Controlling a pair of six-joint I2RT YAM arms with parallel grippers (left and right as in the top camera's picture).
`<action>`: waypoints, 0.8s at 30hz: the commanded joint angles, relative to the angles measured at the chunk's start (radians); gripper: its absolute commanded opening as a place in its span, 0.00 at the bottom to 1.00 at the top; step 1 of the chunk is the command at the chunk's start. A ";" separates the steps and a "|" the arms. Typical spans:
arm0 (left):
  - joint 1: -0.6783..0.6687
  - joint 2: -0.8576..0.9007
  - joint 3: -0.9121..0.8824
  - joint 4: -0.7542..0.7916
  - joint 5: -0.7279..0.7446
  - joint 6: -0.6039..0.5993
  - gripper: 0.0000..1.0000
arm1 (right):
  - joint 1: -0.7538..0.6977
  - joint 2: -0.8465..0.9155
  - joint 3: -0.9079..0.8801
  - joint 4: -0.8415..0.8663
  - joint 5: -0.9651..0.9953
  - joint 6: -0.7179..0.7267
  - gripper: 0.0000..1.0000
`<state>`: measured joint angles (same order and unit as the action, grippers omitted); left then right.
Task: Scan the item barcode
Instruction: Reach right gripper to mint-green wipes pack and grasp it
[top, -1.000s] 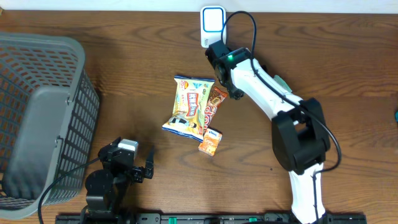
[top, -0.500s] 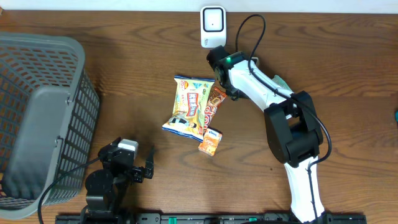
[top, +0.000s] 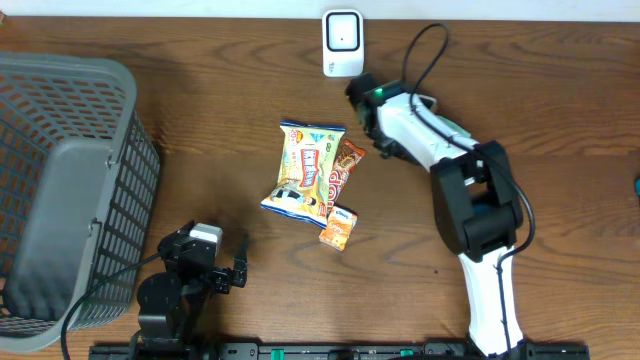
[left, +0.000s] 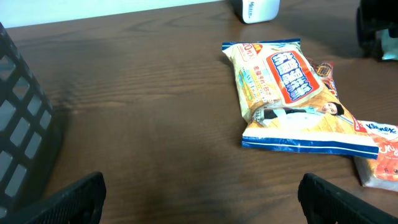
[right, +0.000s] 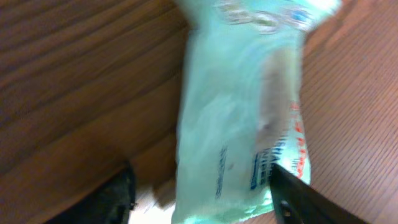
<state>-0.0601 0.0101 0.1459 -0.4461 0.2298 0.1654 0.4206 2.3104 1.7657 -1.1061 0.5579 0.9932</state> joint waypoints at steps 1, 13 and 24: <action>-0.002 -0.006 -0.013 -0.021 -0.003 0.014 0.98 | -0.053 0.031 -0.002 -0.001 -0.048 0.024 0.49; -0.002 -0.006 -0.013 -0.021 -0.003 0.014 0.98 | -0.069 0.091 -0.090 0.096 -0.512 -0.266 0.01; -0.002 -0.006 -0.013 -0.021 -0.003 0.014 0.98 | -0.123 -0.163 -0.048 0.013 -1.400 -0.740 0.01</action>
<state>-0.0601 0.0101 0.1455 -0.4461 0.2298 0.1654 0.3031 2.2032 1.7267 -1.0779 -0.4828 0.3817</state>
